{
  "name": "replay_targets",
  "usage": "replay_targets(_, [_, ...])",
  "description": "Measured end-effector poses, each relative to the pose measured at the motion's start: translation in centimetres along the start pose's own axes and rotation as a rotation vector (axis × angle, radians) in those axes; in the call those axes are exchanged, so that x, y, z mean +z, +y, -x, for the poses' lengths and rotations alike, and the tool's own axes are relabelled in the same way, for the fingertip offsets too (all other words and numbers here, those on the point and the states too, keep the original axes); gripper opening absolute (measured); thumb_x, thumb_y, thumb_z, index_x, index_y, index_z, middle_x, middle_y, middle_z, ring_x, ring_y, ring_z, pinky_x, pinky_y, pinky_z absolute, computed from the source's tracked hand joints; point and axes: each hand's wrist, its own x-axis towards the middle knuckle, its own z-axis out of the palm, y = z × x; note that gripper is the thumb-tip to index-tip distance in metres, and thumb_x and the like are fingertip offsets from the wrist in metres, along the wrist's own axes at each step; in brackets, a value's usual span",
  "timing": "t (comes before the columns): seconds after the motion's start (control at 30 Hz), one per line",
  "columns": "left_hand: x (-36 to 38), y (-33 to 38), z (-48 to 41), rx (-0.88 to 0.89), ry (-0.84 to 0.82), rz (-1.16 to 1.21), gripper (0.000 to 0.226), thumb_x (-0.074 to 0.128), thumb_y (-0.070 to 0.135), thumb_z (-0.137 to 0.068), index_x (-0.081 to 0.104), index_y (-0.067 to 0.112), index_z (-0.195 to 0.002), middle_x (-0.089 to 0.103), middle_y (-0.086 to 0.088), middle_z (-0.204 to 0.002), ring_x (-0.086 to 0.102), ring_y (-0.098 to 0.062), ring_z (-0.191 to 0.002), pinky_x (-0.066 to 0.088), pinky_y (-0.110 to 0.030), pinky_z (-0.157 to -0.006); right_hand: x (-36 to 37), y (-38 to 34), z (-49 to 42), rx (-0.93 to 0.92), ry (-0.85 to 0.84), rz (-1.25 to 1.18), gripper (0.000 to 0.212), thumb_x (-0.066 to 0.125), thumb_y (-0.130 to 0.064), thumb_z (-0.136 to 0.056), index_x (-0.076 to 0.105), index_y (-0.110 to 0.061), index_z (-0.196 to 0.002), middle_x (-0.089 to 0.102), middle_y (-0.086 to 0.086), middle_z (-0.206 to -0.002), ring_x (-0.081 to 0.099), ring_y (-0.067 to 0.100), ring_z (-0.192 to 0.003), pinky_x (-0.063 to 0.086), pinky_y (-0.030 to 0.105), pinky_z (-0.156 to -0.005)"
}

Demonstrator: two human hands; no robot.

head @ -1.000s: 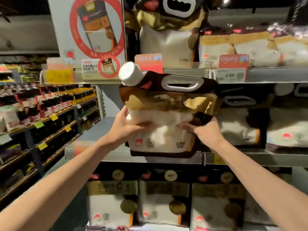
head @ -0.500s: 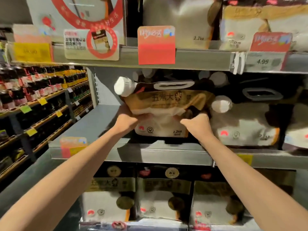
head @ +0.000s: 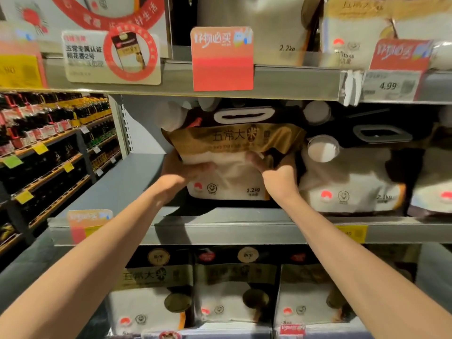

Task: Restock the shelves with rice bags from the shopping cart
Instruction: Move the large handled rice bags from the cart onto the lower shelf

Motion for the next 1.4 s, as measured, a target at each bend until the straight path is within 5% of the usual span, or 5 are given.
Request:
replay_targets(0.17, [-0.9,-0.6,-1.0,-0.102,-0.066,0.098,0.077,0.089,0.034,-0.059,0.056,0.020,-0.127,0.071,0.000,-0.117,0.069,-0.020,-0.104,0.058,-0.044,-0.089,0.8,-1.7,-0.8,-0.119,-0.020,0.067,0.065,0.057,-0.043,-0.095,0.034,-0.013,-0.147,0.053,0.000,-0.126,0.047,0.014,-0.115,0.023,0.004,-0.071])
replay_targets(0.3, [-0.3,-1.0,-1.3,-0.107,0.001,0.117,0.071,0.087,0.026,-0.067,0.054,0.018,-0.129,0.070,0.002,-0.116,0.068,-0.017,-0.103,0.060,-0.029,-0.077,1.1,-2.3,-2.7,-0.128,-0.026,0.069,0.071,0.056,-0.042,-0.095,0.027,-0.009,-0.151,0.039,0.006,-0.151,0.033,0.023,-0.141,0.026,0.014,-0.097])
replay_targets(0.87, [3.1,-1.7,-2.8,-0.051,0.135,0.074,0.073,0.090,0.024,-0.067,0.053,0.017,-0.128,0.069,0.000,-0.117,0.067,-0.019,-0.106,0.060,-0.042,-0.084,3.0,0.5,-6.6,-0.152,0.295,-0.168,0.076,0.062,-0.032,-0.095,0.019,-0.004,-0.152,0.031,0.009,-0.155,0.027,0.019,-0.144,0.012,-0.011,-0.086])
replay_targets(1.23, [3.2,-0.8,-2.4,-0.115,0.073,-0.035,0.090,0.086,0.041,-0.068,0.038,0.018,-0.141,0.058,0.001,-0.128,0.061,-0.021,-0.114,0.059,-0.026,-0.073,1.7,0.0,-5.7,-0.081,0.165,0.033,0.073,0.056,-0.046,-0.095,0.028,-0.009,-0.151,0.037,0.007,-0.153,0.033,0.023,-0.141,0.023,0.022,-0.108])
replay_targets(1.4, [4.4,0.0,0.1,-0.080,0.320,-0.306,0.116,0.084,0.038,-0.068,0.008,0.025,-0.155,0.020,-0.008,-0.159,0.022,-0.032,-0.146,0.024,-0.053,-0.119,0.3,-0.3,-1.5,-0.063,0.009,0.296,0.067,0.053,-0.024,-0.099,0.017,-0.008,-0.154,0.029,0.012,-0.156,0.030,0.025,-0.141,0.020,0.016,-0.102])
